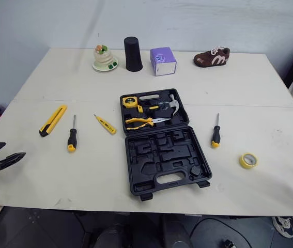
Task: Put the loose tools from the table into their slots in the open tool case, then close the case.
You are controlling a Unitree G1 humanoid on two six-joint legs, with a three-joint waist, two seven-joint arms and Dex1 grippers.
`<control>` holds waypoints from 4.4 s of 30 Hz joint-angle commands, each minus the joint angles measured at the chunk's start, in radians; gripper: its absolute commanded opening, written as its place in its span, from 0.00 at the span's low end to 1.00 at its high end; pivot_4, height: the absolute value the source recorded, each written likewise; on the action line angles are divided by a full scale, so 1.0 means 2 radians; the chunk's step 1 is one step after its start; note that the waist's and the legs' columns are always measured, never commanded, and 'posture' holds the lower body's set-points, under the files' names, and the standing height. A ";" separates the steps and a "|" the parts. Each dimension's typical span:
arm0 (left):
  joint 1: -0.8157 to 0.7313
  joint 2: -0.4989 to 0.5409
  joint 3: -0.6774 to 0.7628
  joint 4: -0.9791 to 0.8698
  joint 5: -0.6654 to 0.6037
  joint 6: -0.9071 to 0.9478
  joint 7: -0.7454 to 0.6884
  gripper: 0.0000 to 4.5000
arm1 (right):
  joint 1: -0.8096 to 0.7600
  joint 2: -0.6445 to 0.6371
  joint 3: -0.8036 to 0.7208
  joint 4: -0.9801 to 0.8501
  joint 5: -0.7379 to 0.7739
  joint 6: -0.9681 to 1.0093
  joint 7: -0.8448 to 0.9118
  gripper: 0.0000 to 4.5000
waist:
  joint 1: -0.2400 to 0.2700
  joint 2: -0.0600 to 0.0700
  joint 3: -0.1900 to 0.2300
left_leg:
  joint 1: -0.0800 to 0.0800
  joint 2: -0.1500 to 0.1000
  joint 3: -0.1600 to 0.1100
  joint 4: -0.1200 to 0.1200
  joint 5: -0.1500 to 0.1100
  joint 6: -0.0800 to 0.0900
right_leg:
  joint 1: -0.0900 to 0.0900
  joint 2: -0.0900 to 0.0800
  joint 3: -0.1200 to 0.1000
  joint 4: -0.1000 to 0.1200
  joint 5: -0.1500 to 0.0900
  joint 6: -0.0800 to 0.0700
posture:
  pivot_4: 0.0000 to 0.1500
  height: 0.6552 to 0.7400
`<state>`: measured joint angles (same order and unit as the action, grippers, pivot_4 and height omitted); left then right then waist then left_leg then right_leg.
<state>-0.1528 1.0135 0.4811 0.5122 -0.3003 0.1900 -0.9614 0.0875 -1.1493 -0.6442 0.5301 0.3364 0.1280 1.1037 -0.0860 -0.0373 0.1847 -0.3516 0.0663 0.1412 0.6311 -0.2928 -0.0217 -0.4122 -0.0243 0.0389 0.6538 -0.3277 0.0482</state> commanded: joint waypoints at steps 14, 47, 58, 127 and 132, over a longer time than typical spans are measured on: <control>-0.105 -0.157 -0.225 -0.374 -0.037 0.239 0.117 0.51 | -0.271 0.108 0.247 -0.213 -0.041 0.133 -0.116 0.59 | 0.000 0.000 0.000 | -0.001 0.000 0.000 0.004 0.001 -0.001 | 0.000 0.001 0.001 0.002 0.001 0.002 | 1.00 0.98; -0.176 -0.276 -0.298 -0.266 0.037 0.208 0.166 0.00 | -0.363 0.301 0.361 -0.120 -0.111 0.139 -0.156 0.01 | 0.003 0.000 0.000 | -0.002 0.001 0.002 0.009 0.001 0.000 | -0.001 0.002 0.003 0.003 0.001 0.003 | 1.00 0.98; -0.167 -0.268 -0.329 -0.291 0.043 0.184 0.114 0.00 | -0.270 0.299 0.362 -0.265 -0.060 0.178 -0.093 0.01 | 0.003 0.000 0.000 | -0.002 0.001 0.001 0.008 0.000 -0.001 | -0.001 0.002 0.003 0.003 0.001 0.003 | 1.00 0.98; 0.172 -0.038 0.198 -0.139 -0.072 0.141 0.011 0.99 | 0.027 0.002 -0.110 -0.117 0.036 0.163 0.043 1.00 | 0.012 0.001 0.001 | -0.003 0.000 0.002 0.007 -0.009 0.006 | 0.001 -0.001 0.003 -0.007 -0.003 -0.003 | 1.00 0.98; 0.148 -0.012 0.185 -0.079 -0.058 0.126 0.036 0.99 | 0.022 -0.017 -0.091 -0.042 0.004 0.094 0.040 1.00 | 0.012 0.001 0.001 | -0.003 0.000 0.002 0.003 -0.009 0.006 | 0.000 -0.001 0.003 -0.008 -0.003 -0.003 | 1.00 0.98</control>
<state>0.1586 0.9597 0.8439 0.3674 -0.4183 0.4635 -0.8933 0.1397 -1.1530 -0.8245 0.4327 0.3522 0.3559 1.1823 -0.0628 -0.0352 0.1860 -0.3580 0.0653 0.1462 0.6362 -0.3107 -0.0103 -0.4122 -0.0271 0.0451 0.6368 -0.3321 0.0449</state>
